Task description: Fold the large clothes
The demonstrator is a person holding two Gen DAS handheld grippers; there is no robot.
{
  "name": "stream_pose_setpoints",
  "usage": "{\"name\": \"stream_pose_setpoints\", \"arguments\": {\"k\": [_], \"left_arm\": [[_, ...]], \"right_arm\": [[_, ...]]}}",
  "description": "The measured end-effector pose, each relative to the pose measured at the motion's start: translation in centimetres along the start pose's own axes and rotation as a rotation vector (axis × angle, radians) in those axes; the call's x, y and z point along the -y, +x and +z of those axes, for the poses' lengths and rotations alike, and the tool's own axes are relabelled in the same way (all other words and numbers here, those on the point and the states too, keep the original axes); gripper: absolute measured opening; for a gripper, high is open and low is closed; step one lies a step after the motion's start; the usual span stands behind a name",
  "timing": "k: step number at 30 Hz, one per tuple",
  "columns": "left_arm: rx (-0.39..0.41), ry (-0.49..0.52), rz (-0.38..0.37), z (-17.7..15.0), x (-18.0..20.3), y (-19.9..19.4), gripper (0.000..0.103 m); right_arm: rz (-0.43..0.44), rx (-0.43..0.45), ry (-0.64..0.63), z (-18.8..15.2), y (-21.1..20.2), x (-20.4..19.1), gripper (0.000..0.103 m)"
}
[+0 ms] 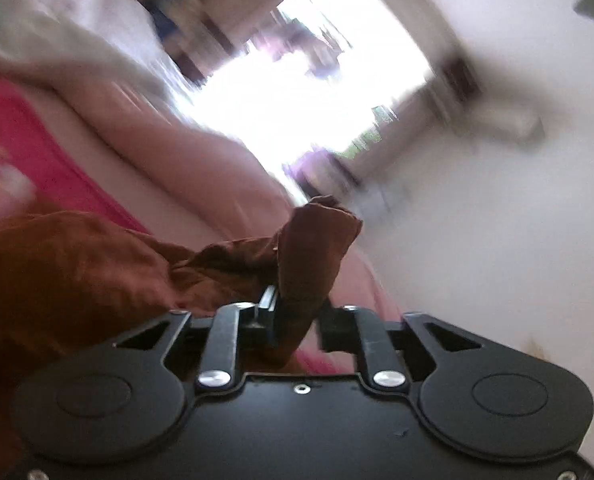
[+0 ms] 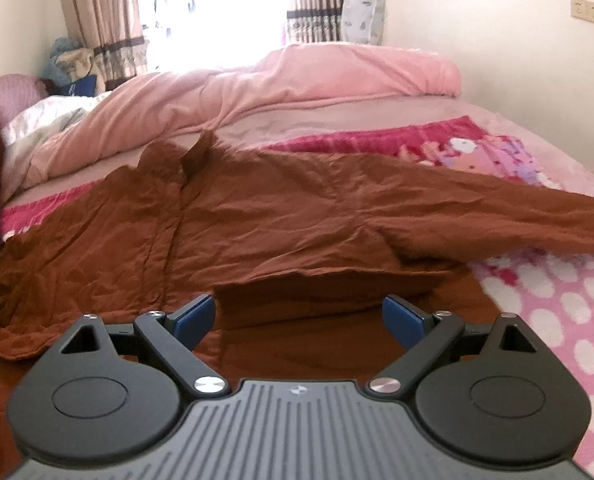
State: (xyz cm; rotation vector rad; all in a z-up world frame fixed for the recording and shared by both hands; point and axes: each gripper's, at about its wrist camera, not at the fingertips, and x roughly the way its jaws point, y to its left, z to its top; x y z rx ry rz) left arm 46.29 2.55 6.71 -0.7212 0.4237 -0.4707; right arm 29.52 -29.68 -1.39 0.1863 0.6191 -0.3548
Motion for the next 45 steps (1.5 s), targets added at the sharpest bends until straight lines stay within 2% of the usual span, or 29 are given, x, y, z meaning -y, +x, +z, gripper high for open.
{"name": "stream_pose_setpoints", "arguments": {"k": [1, 3, 4, 6, 8, 11, 13, 17, 19, 20, 21, 22, 23, 25, 27, 31, 33, 34, 35, 37, 39, 42, 45], "left_arm": [[-0.053, 0.024, -0.007, -1.3, 1.3, 1.8, 0.067], [-0.137, 0.062, 0.000, -3.5, 2.6, 4.1, 0.066], [-0.152, 0.079, -0.002, -4.1, 2.6, 4.3, 0.066], [-0.144, 0.106, 0.018, -4.2, 1.7, 3.7, 0.066], [-0.112, 0.115, 0.063, -3.7, 0.2, 2.1, 0.066], [-0.061, 0.107, 0.181, -2.4, -3.4, -0.4, 0.066], [-0.055, 0.092, 0.255, -2.0, -5.9, -1.6, 0.066], [-0.063, 0.055, 0.344, -1.6, -9.9, -3.2, 0.066], [-0.076, 0.044, 0.361, -1.7, -10.9, -2.9, 0.066], [-0.085, 0.044, 0.363, -1.9, -11.9, -3.0, 0.066], [-0.093, 0.047, 0.360, -2.1, -12.0, -2.7, 0.066], [-0.098, 0.045, 0.354, -2.3, -12.1, -2.9, 0.066], [-0.104, 0.043, 0.340, -2.2, -11.9, -3.3, 0.066], [-0.104, 0.060, 0.309, -2.1, -11.2, -3.0, 0.066], [-0.111, 0.091, 0.328, -2.2, -11.0, -2.2, 0.066], [-0.187, 0.072, 0.397, -3.5, -13.1, 0.1, 0.066], [-0.197, 0.084, 0.392, -4.1, -13.9, 0.5, 0.066], [-0.196, 0.098, 0.391, -4.2, -13.9, 0.5, 0.066], [-0.197, 0.109, 0.392, -4.1, -13.6, 0.5, 0.066], [-0.207, 0.127, 0.393, -3.6, -12.8, 0.2, 0.066], [-0.197, 0.147, 0.366, -3.0, -11.6, -0.5, 0.066], [-0.172, 0.220, 0.371, -2.3, -9.7, -1.0, 0.066], [-0.188, 0.285, 0.396, -2.4, -9.3, -0.4, 0.066]], "right_arm": [[0.002, 0.003, 0.010, 0.2, -0.2, 0.5, 0.103], [0.032, 0.010, 0.025, 0.5, -0.4, 1.2, 0.103], [0.050, 0.014, 0.031, 0.6, -0.4, 1.5, 0.103], [0.113, 0.016, 0.043, 1.0, 0.2, 2.1, 0.103], [0.203, 0.012, 0.074, 1.4, 1.5, 2.7, 0.094], [0.330, -0.055, 0.158, 2.1, 5.2, 3.0, 0.084], [0.387, -0.127, 0.240, 2.4, 8.4, 2.8, 0.072], [0.449, -0.231, 0.334, 2.8, 13.8, 1.3, 0.072], [0.474, -0.231, 0.348, 2.8, 15.1, 0.2, 0.068], [0.489, -0.227, 0.350, 2.9, 15.3, -0.3, 0.064], [0.512, -0.232, 0.352, 3.0, 15.6, -0.8, 0.047], [0.533, -0.240, 0.354, 3.1, 15.7, -1.2, 0.021], [0.539, -0.242, 0.353, 3.5, 15.4, -1.6, 0.011], [0.523, -0.186, 0.323, 4.3, 13.9, -1.8, 0.010], [0.527, -0.114, 0.315, 4.8, 12.2, -1.3, 0.010], [0.408, -0.138, 0.293, 4.3, 13.0, -0.4, 0.011], [0.388, -0.206, 0.286, 3.0, 15.0, 0.0, 0.017], [0.396, -0.213, 0.303, 2.5, 15.4, 0.4, 0.018], [0.410, -0.200, 0.310, 2.4, 15.2, 0.7, 0.020], [0.377, -0.158, 0.288, 2.8, 14.0, 0.4, 0.034], [0.332, -0.097, 0.232, 3.5, 12.3, -0.4, 0.034], [0.359, 0.006, 0.167, 4.6, 9.3, -1.7, 0.034], [0.414, 0.019, 0.113, 5.2, 9.4, -3.3, 0.034]]}}
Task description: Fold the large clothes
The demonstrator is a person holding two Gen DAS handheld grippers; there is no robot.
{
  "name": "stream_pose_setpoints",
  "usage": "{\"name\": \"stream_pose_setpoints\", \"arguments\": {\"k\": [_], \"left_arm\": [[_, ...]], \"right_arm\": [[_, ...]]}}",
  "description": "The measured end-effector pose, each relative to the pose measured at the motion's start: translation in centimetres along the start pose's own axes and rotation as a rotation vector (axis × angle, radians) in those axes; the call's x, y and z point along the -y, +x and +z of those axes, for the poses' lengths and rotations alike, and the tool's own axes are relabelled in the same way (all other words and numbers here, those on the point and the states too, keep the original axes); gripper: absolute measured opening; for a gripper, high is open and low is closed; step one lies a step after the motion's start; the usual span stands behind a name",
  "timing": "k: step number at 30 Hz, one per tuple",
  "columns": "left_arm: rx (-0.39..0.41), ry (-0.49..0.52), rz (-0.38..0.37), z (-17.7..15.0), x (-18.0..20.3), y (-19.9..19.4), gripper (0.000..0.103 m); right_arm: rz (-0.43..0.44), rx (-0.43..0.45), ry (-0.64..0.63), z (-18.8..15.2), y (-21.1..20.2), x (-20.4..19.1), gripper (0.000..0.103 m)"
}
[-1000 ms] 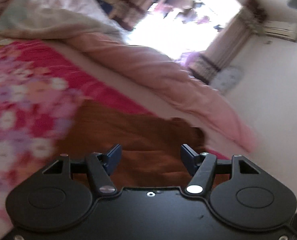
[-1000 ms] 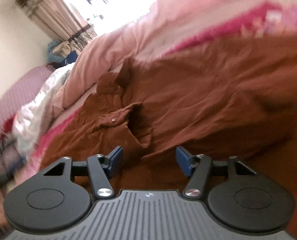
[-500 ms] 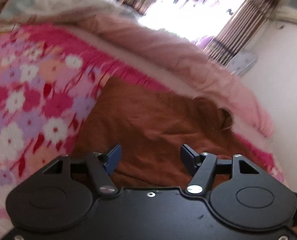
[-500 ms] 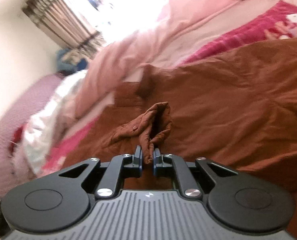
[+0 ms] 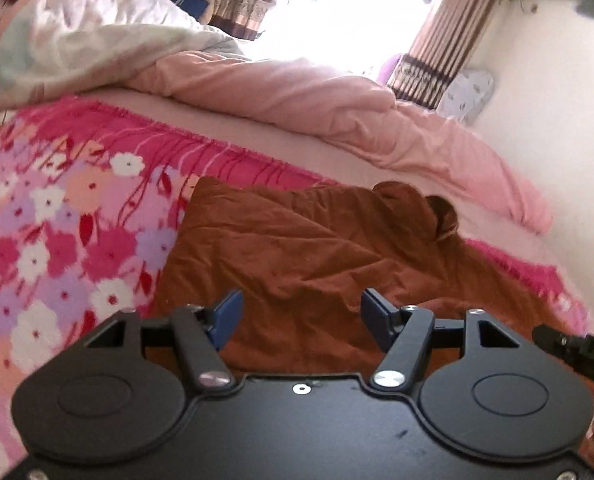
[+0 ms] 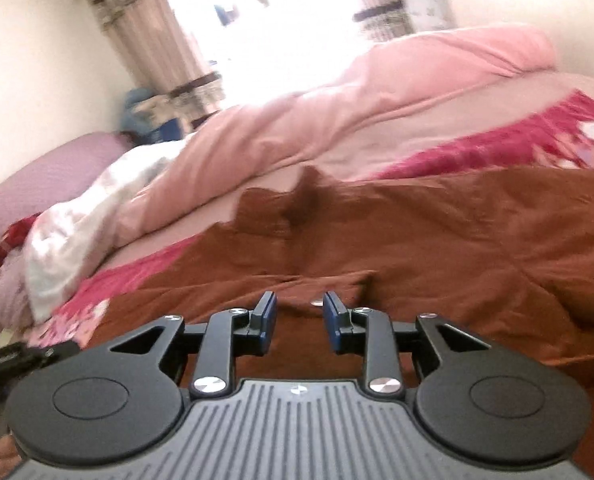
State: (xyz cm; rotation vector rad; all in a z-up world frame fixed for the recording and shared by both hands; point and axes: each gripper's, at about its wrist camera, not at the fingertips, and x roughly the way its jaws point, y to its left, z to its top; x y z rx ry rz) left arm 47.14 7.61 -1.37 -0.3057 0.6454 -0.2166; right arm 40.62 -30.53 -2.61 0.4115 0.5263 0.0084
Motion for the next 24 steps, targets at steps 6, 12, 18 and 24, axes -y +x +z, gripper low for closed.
{"name": "stream_pose_setpoints", "arguments": {"k": [6, 12, 18, 24], "left_arm": [[-0.093, 0.022, 0.060, -1.7, -1.1, 3.5, 0.067], [-0.091, 0.064, 0.060, -1.5, -0.2, 2.6, 0.067], [-0.053, 0.128, 0.050, -1.9, 0.6, -0.3, 0.068], [-0.044, 0.151, 0.071, -2.9, 0.9, -0.6, 0.068]], "right_arm": [[-0.070, -0.093, 0.001, -1.9, 3.4, 0.6, 0.034], [0.002, -0.087, 0.095, -2.2, 1.5, 3.3, 0.036], [-0.056, 0.074, 0.256, -0.5, -7.8, 12.3, 0.061], [-0.395, 0.210, 0.476, -1.3, -16.8, 26.6, 0.061]]}}
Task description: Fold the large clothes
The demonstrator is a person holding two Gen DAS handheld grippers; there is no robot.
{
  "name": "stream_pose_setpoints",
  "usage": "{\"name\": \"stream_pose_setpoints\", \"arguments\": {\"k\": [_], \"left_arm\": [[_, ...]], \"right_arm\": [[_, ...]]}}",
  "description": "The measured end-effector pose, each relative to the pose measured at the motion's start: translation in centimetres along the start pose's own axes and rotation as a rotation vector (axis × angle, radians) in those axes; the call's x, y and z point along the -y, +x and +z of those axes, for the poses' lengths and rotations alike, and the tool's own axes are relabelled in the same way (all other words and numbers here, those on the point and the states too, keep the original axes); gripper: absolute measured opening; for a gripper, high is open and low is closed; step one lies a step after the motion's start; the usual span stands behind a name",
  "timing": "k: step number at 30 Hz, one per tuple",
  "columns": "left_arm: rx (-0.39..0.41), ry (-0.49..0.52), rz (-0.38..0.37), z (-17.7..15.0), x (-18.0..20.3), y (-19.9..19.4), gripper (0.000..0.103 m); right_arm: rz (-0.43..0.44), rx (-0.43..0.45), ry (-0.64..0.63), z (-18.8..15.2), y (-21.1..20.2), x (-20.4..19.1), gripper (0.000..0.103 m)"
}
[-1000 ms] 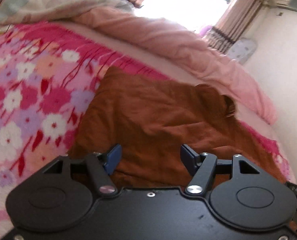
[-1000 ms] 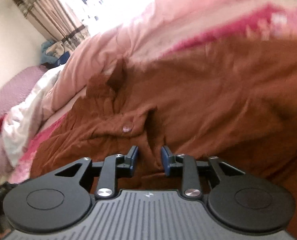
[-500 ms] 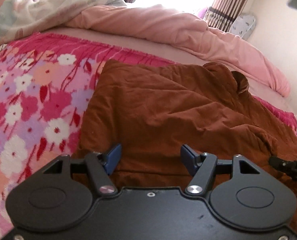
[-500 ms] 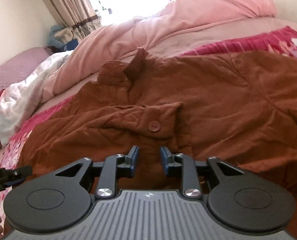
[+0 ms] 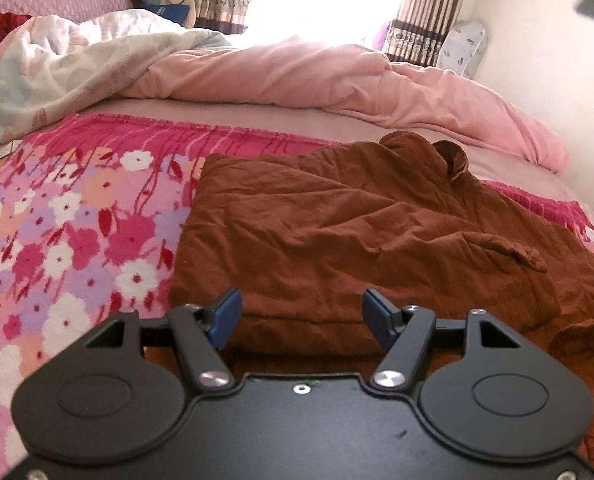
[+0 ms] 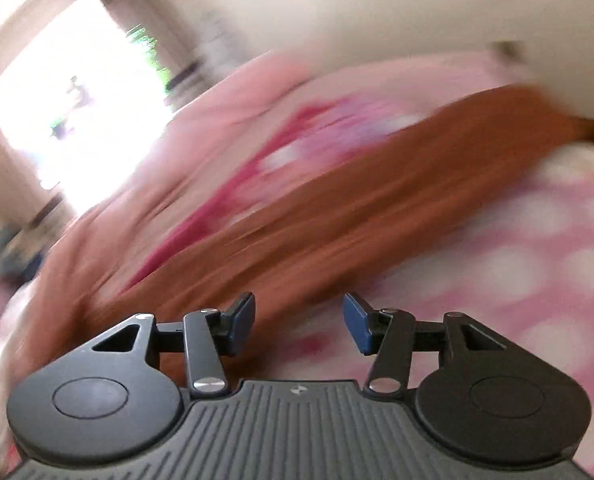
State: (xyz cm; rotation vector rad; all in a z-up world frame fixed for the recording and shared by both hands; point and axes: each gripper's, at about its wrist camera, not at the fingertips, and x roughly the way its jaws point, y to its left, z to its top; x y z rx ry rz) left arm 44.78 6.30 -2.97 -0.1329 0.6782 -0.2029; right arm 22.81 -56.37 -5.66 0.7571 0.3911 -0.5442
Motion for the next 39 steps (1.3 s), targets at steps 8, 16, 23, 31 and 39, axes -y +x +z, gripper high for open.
{"name": "stream_pose_setpoints", "arguments": {"k": [8, 16, 23, 31, 39], "left_arm": [[-0.018, -0.028, 0.017, -0.3, 0.2, 0.6, 0.068], [-0.011, -0.032, 0.053, 0.2, -0.1, 1.2, 0.068], [-0.016, -0.039, 0.056, 0.2, -0.4, 1.8, 0.068], [-0.004, -0.053, 0.036, 0.3, -0.5, 1.2, 0.068], [0.012, -0.093, -0.006, 0.3, -1.2, -0.2, 0.068]], "right_arm": [[-0.111, 0.055, 0.186, 3.3, 0.9, 10.2, 0.061], [-0.103, 0.171, 0.314, 5.8, 3.4, 13.0, 0.061], [-0.097, 0.228, 0.391, 7.4, 5.0, 13.8, 0.060], [-0.135, 0.281, 0.259, 8.1, 3.2, 10.4, 0.010], [0.144, 0.367, -0.086, 7.3, -2.2, -4.8, 0.011]]}}
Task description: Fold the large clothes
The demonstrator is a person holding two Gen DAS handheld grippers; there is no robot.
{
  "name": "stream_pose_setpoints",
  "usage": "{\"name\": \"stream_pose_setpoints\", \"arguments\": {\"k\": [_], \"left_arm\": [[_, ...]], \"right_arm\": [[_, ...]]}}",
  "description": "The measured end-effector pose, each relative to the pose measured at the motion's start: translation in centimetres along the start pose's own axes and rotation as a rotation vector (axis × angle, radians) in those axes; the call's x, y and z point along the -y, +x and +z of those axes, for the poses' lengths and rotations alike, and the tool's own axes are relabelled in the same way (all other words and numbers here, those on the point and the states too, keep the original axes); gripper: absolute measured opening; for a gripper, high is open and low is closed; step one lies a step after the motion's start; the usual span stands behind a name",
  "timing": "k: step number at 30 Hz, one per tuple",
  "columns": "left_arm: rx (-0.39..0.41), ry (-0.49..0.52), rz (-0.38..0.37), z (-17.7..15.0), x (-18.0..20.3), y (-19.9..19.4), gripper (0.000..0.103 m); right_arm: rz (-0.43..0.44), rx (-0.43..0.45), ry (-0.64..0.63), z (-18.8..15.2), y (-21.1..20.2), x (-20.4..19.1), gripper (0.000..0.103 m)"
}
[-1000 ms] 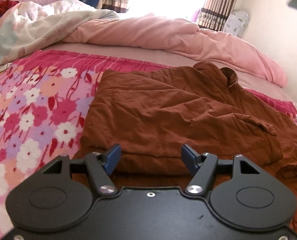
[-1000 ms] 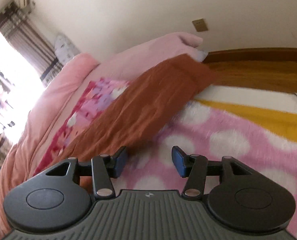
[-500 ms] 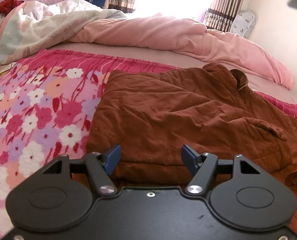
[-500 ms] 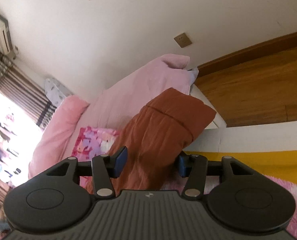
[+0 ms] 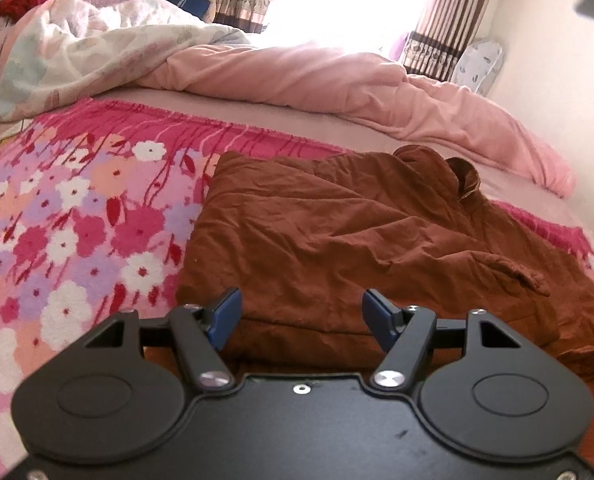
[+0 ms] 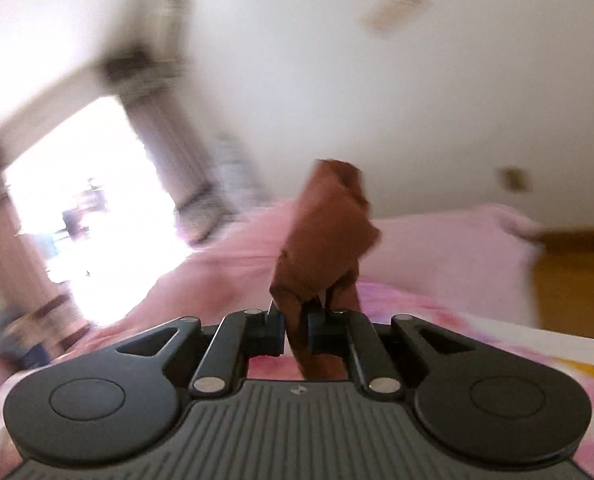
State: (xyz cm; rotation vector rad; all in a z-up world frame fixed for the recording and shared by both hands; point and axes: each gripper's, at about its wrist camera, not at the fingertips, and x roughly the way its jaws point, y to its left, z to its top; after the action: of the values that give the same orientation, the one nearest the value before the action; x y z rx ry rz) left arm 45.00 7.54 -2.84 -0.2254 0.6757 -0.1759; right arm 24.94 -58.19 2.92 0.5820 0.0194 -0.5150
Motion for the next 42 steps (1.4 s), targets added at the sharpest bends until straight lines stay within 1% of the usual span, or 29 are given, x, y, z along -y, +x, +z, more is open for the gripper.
{"name": "stream_pose_setpoints", "arguments": {"k": [2, 4, 5, 6, 7, 8, 9, 10, 11, 12, 13, 14, 15, 16, 18, 22, 23, 24, 26, 27, 28, 29, 31, 33, 35, 38, 40, 41, 42], "left_arm": [[0.000, -0.019, -0.021, -0.1, -0.1, -0.3, 0.068], [-0.002, -0.020, -0.048, -0.4, 0.0, -0.4, 0.068], [-0.005, -0.011, -0.064, -0.7, 0.3, -0.6, 0.068], [-0.010, 0.000, -0.078, -0.9, 0.7, -0.6, 0.068], [-0.016, 0.011, -0.095, -1.1, 1.1, -0.7, 0.068], [-0.019, 0.016, -0.114, -1.2, 1.5, -0.8, 0.068], [-0.022, 0.012, -0.131, -1.3, 1.9, -0.9, 0.068], [-0.027, 0.000, -0.157, -1.3, 2.2, -0.9, 0.068], [-0.034, -0.016, -0.183, -1.2, 2.4, -0.8, 0.068], [-0.041, -0.036, -0.208, -1.1, 2.6, -0.7, 0.068], [-0.049, -0.058, -0.235, -1.0, 2.8, -0.5, 0.068], [-0.056, -0.077, -0.257, -0.9, 3.1, -0.3, 0.068], [-0.064, -0.091, -0.274, -0.9, 3.4, 0.0, 0.068], [-0.075, -0.105, -0.297, -0.8, 3.9, 0.5, 0.068], [-0.106, -0.142, -0.341, -0.6, 4.9, 1.9, 0.068], [-0.187, -0.239, -0.406, -0.4, 7.0, 5.8, 0.067], [-0.203, -0.253, -0.405, -0.3, 7.5, 6.8, 0.064], [-0.212, -0.259, -0.389, -0.4, 8.2, 7.7, 0.062], [-0.210, -0.260, -0.370, -0.3, 9.0, 8.9, 0.057], [-0.204, -0.264, -0.374, -0.2, 9.5, 9.2, 0.050], [-0.207, -0.266, -0.385, 0.0, 9.8, 9.4, 0.025], [-0.218, -0.272, -0.393, 0.2, 10.1, 9.6, 0.018], [-0.195, -0.285, -0.419, 0.9, 10.3, 9.0, 0.013], [-0.119, -0.272, -0.457, 1.7, 10.2, 7.1, 0.012], [-0.077, -0.256, -0.466, 2.2, 9.7, 5.5, 0.012], [-0.090, -0.228, -0.446, 1.9, 9.4, 5.2, 0.012], [-0.108, -0.212, -0.423, 1.2, 9.2, 5.6, 0.012], [-0.111, -0.209, -0.422, 1.0, 9.1, 5.7, 0.012], [-0.105, -0.207, -0.425, 0.8, 9.1, 5.6, 0.012]], "right_arm": [[0.126, -0.010, -0.061, -1.1, -0.7, -5.2, 0.012], [0.255, -0.041, -0.121, -3.1, -1.3, -10.5, 0.015], [0.327, -0.069, -0.147, -4.7, -1.5, -13.3, 0.016], [0.388, -0.101, -0.163, -6.2, -1.6, -15.7, 0.021], [0.449, -0.142, -0.171, -7.9, -1.6, -17.8, 0.027], [0.509, -0.201, -0.178, -10.1, -1.4, -20.0, 0.030], [0.557, -0.262, -0.192, -12.1, -1.1, -21.8, 0.041], [0.602, -0.328, -0.210, -14.1, -0.8, -23.4, 0.060], [0.637, -0.397, -0.248, -16.2, -0.5, -24.9, 0.067], [0.640, -0.436, -0.300, -17.8, -0.3, -25.9, 0.068], [0.620, -0.448, -0.334, -18.9, -0.4, -26.4, 0.067], [0.583, -0.453, -0.342, -19.5, -0.6, -26.2, 0.066], [0.568, -0.463, -0.327, -19.4, -0.7, -25.6, 0.066], [0.571, -0.478, -0.299, -19.0, -0.8, -24.5, 0.067], [0.555, -0.496, -0.222, -17.4, -0.8, -21.3, 0.069], [0.436, -0.528, -0.056, -14.3, -1.0, -13.3, 0.069], [0.412, -0.544, 0.000, -13.6, -1.0, -10.9, 0.069], [0.390, -0.552, 0.044, -13.3, -0.8, -9.0, 0.069], [0.329, -0.542, 0.102, -13.0, -0.7, -5.5, 0.069], [0.297, -0.538, 0.122, -12.8, -0.6, -4.6, 0.069], [0.275, -0.539, 0.142, -12.7, -0.4, -3.7, 0.069], [0.268, -0.546, 0.169, -12.8, 0.1, -3.3, 0.069], [0.275, -0.568, 0.232, -13.2, 0.8, -2.4, 0.069], [0.290, -0.592, 0.293, -13.8, 1.6, -2.2, 0.068], [0.306, -0.602, 0.330, -14.6, 2.6, -2.2, 0.068], [0.272, -0.598, 0.380, -15.5, 4.2, -2.1, 0.068], [0.245, -0.587, 0.428, -16.0, 5.3, -1.6, 0.064], [0.226, -0.584, 0.451, -16.2, 5.8, -1.4, 0.057], [0.225, -0.581, 0.472, -16.3, 6.1, -1.2, 0.038]]}}
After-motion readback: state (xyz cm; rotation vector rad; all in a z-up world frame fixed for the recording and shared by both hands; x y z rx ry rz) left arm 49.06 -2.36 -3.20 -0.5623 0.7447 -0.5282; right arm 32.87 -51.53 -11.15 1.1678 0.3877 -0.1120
